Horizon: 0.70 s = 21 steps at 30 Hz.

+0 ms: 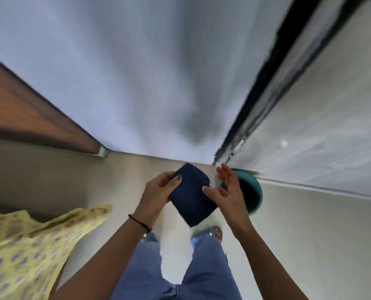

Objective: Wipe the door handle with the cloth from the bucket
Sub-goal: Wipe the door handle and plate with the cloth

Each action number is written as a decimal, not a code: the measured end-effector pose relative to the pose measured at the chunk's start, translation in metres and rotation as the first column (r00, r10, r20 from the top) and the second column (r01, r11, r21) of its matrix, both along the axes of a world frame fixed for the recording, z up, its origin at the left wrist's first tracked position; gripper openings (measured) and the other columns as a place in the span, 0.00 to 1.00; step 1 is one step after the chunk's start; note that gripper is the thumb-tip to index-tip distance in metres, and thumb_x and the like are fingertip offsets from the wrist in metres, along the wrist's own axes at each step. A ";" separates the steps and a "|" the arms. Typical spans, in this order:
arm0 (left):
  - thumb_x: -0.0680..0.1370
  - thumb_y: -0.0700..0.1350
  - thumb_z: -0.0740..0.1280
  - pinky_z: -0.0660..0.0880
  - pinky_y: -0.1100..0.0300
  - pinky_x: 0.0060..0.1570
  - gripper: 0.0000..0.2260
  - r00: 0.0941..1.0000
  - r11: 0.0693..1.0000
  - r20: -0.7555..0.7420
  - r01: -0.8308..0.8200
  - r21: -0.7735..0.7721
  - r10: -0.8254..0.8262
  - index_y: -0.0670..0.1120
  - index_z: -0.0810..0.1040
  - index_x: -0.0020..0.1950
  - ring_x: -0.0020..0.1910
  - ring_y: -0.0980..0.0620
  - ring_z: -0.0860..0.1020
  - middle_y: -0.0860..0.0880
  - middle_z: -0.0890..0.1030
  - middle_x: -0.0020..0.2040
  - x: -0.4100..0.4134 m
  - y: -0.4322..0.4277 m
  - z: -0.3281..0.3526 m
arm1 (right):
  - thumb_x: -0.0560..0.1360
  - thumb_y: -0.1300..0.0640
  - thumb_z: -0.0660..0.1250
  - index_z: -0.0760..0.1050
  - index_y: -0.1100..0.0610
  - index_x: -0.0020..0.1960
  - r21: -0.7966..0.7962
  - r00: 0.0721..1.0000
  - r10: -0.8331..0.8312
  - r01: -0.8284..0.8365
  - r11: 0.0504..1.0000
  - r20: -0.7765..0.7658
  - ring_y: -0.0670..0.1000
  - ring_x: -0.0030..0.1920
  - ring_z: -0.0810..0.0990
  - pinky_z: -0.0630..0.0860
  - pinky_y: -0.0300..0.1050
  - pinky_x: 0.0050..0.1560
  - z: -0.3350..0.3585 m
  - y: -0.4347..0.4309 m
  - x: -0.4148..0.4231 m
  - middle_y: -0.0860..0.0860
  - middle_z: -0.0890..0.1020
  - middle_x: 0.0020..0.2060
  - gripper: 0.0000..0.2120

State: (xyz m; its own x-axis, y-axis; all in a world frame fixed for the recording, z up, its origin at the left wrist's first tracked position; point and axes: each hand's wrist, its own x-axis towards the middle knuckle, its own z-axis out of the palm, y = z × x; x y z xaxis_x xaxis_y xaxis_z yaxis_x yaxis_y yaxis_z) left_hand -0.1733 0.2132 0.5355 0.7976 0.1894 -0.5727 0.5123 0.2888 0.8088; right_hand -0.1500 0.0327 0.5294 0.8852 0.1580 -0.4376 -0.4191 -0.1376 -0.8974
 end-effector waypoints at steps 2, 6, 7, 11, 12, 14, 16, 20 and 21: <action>0.76 0.41 0.68 0.77 0.51 0.52 0.07 0.993 0.992 0.091 0.065 0.103 -0.075 0.47 0.82 0.52 0.50 0.47 0.81 0.45 0.84 0.50 -0.023 0.054 0.024 | 0.70 0.61 0.75 0.64 0.48 0.73 0.038 0.981 0.194 -0.194 0.980 0.020 0.44 0.66 0.73 0.71 0.45 0.66 0.023 0.055 -0.005 0.45 0.74 0.67 0.36; 0.74 0.40 0.70 0.78 0.53 0.53 0.09 0.969 0.965 0.241 -0.009 0.262 -0.056 0.46 0.82 0.54 0.53 0.46 0.81 0.46 0.84 0.52 -0.048 0.166 0.073 | 0.69 0.62 0.75 0.78 0.49 0.57 0.073 0.937 0.335 -0.343 0.937 0.103 0.48 0.53 0.83 0.81 0.44 0.52 0.067 0.176 -0.020 0.49 0.85 0.52 0.18; 0.74 0.40 0.70 0.78 0.55 0.51 0.09 0.960 0.960 0.277 -0.041 0.279 -0.040 0.48 0.81 0.53 0.53 0.48 0.81 0.47 0.84 0.52 -0.053 0.193 0.085 | 0.69 0.61 0.75 0.79 0.50 0.54 0.075 0.933 0.340 -0.350 0.934 0.120 0.49 0.50 0.84 0.81 0.42 0.47 0.075 0.205 -0.024 0.51 0.85 0.50 0.15; 0.73 0.39 0.70 0.78 0.62 0.47 0.09 0.924 0.948 0.382 -0.129 0.291 0.008 0.50 0.80 0.51 0.51 0.53 0.81 0.51 0.83 0.49 -0.063 0.284 0.121 | 0.68 0.58 0.73 0.79 0.55 0.55 0.168 0.925 0.364 -0.379 0.910 0.112 0.54 0.49 0.83 0.79 0.43 0.41 0.098 0.309 -0.033 0.56 0.85 0.51 0.16; 0.74 0.38 0.70 0.78 0.62 0.47 0.09 0.917 0.950 0.397 -0.141 0.279 0.019 0.50 0.80 0.50 0.51 0.52 0.81 0.50 0.83 0.49 -0.065 0.302 0.125 | 0.67 0.57 0.72 0.79 0.55 0.55 0.205 0.923 0.373 -0.386 0.900 0.099 0.55 0.50 0.84 0.81 0.46 0.43 0.103 0.331 -0.035 0.56 0.85 0.51 0.17; 0.75 0.39 0.69 0.78 0.64 0.44 0.07 0.901 0.951 0.429 -0.189 0.244 0.068 0.48 0.80 0.51 0.49 0.51 0.80 0.50 0.83 0.49 -0.065 0.331 0.131 | 0.66 0.57 0.70 0.79 0.55 0.54 0.292 0.933 0.355 -0.357 0.887 0.061 0.56 0.51 0.84 0.80 0.52 0.48 0.111 0.366 -0.034 0.56 0.85 0.50 0.16; 0.77 0.41 0.67 0.76 0.68 0.43 0.07 0.877 0.930 0.450 -0.293 0.224 0.168 0.48 0.80 0.53 0.47 0.53 0.79 0.52 0.83 0.50 -0.059 0.363 0.134 | 0.67 0.59 0.68 0.78 0.56 0.54 0.385 0.962 0.271 -0.249 0.889 -0.005 0.57 0.51 0.83 0.80 0.53 0.50 0.118 0.397 -0.029 0.57 0.85 0.49 0.15; 0.79 0.43 0.63 0.73 0.75 0.48 0.12 0.824 0.826 0.504 -0.460 0.327 0.259 0.50 0.76 0.62 0.57 0.62 0.76 0.54 0.79 0.59 -0.034 0.431 0.141 | 0.73 0.65 0.67 0.77 0.55 0.57 0.361 0.996 0.090 -0.082 0.929 -0.004 0.56 0.51 0.83 0.80 0.50 0.47 0.132 0.443 0.005 0.55 0.85 0.49 0.13; 0.79 0.43 0.63 0.73 0.76 0.49 0.13 0.815 0.798 0.519 -0.483 0.361 0.258 0.50 0.74 0.64 0.57 0.62 0.76 0.54 0.78 0.61 -0.024 0.449 0.144 | 0.73 0.65 0.67 0.78 0.54 0.57 0.339 0.997 0.060 -0.070 0.938 0.038 0.56 0.50 0.83 0.80 0.50 0.46 0.138 0.452 0.016 0.54 0.85 0.50 0.14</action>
State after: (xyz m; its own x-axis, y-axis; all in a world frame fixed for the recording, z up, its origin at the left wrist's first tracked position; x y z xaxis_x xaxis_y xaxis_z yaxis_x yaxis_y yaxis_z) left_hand -0.1972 0.6619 0.6793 0.7424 0.6688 0.0388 0.0180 -0.0778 0.9968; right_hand -0.1343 0.4851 0.6676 0.8787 0.3505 -0.3239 -0.3944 0.1512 -0.9064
